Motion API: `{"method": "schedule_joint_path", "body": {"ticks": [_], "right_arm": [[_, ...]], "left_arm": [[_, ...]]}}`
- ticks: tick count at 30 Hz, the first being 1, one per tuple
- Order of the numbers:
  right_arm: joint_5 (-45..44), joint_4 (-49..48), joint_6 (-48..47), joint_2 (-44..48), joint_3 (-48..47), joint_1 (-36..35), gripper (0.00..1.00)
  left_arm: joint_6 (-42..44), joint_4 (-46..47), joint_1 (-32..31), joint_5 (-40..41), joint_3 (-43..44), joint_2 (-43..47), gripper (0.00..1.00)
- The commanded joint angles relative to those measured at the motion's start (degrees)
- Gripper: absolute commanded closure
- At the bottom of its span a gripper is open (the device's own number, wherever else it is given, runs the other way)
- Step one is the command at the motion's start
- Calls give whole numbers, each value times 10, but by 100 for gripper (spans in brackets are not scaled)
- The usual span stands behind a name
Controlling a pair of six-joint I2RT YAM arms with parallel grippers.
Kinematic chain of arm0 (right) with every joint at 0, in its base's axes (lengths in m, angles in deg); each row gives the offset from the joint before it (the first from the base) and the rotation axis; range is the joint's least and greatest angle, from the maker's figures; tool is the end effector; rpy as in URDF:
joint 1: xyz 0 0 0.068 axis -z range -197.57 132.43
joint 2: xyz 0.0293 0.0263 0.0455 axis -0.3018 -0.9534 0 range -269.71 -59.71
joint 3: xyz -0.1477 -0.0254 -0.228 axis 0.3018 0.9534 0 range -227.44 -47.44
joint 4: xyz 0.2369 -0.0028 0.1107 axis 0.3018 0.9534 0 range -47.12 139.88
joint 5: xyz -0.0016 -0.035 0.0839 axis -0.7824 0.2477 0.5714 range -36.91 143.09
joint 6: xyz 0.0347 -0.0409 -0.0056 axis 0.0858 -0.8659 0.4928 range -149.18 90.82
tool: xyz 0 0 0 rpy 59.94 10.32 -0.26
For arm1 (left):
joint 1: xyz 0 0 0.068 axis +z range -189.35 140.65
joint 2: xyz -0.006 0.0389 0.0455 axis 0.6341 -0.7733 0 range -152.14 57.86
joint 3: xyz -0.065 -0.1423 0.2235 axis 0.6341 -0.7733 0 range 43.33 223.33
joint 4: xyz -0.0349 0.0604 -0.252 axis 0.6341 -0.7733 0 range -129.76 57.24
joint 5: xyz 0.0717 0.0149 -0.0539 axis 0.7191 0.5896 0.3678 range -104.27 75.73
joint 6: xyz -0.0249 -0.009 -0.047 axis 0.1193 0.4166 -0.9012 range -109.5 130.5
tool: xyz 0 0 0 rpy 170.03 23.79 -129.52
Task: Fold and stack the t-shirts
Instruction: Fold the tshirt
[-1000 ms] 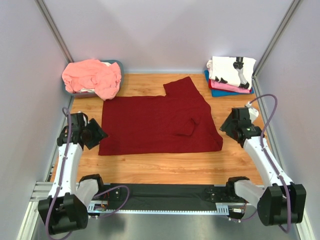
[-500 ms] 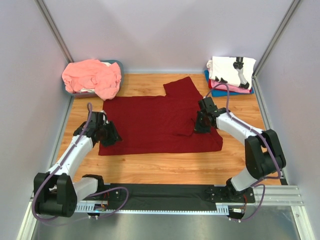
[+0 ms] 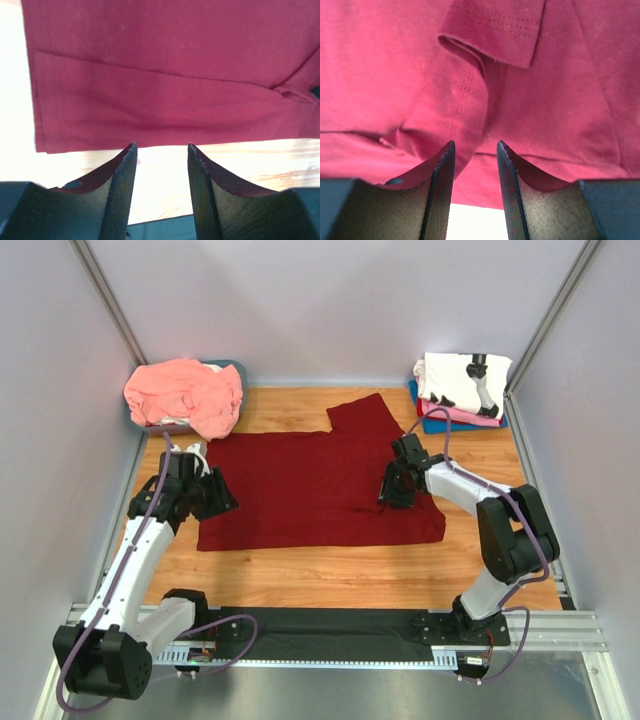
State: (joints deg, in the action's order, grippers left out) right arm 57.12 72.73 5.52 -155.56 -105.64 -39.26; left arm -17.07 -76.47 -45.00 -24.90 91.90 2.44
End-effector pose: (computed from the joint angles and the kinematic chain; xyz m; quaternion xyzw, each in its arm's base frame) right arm 0.2959 0.1205 0.1728 0.1041 0.9747 0.1225 0.1556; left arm 0.1883 -0.0252 0.2770 -0.1475 0.9261 -0.1796 0.2971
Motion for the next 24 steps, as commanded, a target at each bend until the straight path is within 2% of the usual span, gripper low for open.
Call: {"method": "schedule_joint_path", "body": {"ticks": [1, 16, 19, 20, 24], "right_arm": [[9, -31, 9, -31, -24, -2, 59], [1, -1, 7, -52, -75, -6, 68], [4, -2, 9, -62, -87, -12, 87], [6, -1, 8, -71, -91, -13, 98], [15, 0, 9, -93, -122, -21, 100]], "left_arm": [[42, -30, -3, 5, 12, 21, 48], [45, 2, -2, -14, -7, 13, 48], [44, 4, -3, -15, -8, 12, 49], [44, 4, -2, -15, -8, 12, 49], [45, 4, -2, -14, -8, 14, 49]]}}
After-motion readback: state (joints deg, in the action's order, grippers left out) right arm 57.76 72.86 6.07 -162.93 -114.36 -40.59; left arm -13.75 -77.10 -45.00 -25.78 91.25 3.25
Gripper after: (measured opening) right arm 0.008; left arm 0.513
